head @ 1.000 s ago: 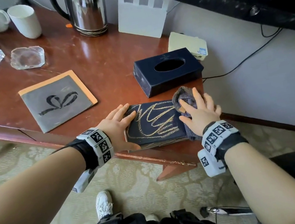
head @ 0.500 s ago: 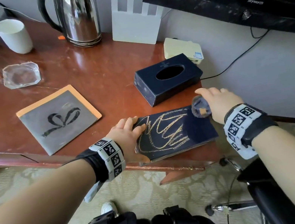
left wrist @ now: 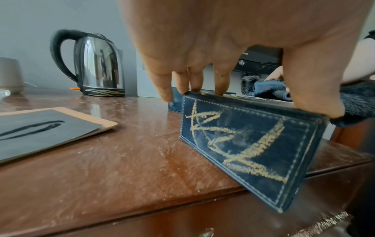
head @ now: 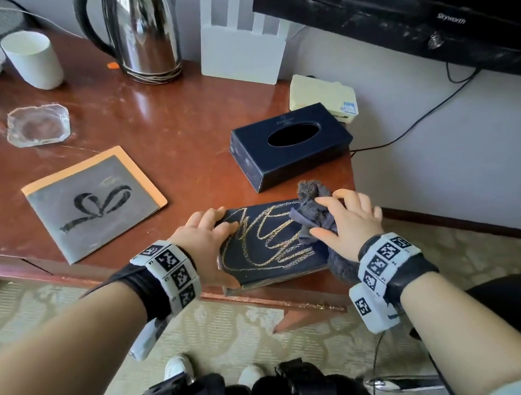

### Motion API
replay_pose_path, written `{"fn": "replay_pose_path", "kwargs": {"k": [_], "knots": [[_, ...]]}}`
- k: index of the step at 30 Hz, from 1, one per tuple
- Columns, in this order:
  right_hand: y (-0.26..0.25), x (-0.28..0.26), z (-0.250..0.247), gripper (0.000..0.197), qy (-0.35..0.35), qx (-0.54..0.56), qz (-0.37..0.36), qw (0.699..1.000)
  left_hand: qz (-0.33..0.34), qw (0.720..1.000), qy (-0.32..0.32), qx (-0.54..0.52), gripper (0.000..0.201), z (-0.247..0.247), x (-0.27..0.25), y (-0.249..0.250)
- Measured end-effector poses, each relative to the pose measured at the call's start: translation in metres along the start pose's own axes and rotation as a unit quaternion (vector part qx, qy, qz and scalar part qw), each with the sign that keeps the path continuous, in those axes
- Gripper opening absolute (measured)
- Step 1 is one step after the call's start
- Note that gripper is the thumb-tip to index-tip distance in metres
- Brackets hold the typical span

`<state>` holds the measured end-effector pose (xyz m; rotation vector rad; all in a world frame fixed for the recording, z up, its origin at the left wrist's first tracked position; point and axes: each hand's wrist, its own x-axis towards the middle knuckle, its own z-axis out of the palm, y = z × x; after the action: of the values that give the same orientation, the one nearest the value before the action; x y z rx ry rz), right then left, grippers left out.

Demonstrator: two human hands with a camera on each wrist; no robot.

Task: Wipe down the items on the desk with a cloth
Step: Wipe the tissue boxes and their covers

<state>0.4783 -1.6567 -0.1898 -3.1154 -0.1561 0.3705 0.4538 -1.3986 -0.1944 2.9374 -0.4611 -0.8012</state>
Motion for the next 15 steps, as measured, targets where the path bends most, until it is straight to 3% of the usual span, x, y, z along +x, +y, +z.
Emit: {"fn": "replay_pose_path", "kwargs": {"k": [5, 7, 10, 12, 14, 15], "knots": [[0.005, 0.005, -0.003, 0.039, -0.022, 0.101, -0.034, 0.994, -0.028, 0.999, 0.009, -0.025, 0.104, 0.001, -0.002, 0.009], [0.009, 0.008, -0.017, 0.043, -0.025, 0.149, -0.045, 0.988, -0.037, 0.999, 0.008, -0.030, 0.105, 0.001, -0.002, 0.012], [0.016, 0.011, -0.046, 0.066, 0.109, 0.188, -0.050, 0.975, -0.053, 0.998, 0.009, -0.035, 0.106, 0.002, 0.000, 0.014], [0.020, 0.011, -0.056, 0.075, 0.227, 0.125, -0.081, 0.962, -0.060, 0.997, 0.010, -0.038, 0.106, 0.002, 0.000, 0.015], [0.020, 0.012, -0.050, 0.072, 0.252, 0.045, -0.146, 0.956, -0.066, 0.997, 0.010, -0.040, 0.106, 0.002, 0.000, 0.016], [0.019, 0.011, -0.040, 0.066, 0.210, 0.005, -0.185, 0.960, -0.068, 0.997, 0.010, -0.040, 0.106, 0.002, 0.000, 0.016]]}}
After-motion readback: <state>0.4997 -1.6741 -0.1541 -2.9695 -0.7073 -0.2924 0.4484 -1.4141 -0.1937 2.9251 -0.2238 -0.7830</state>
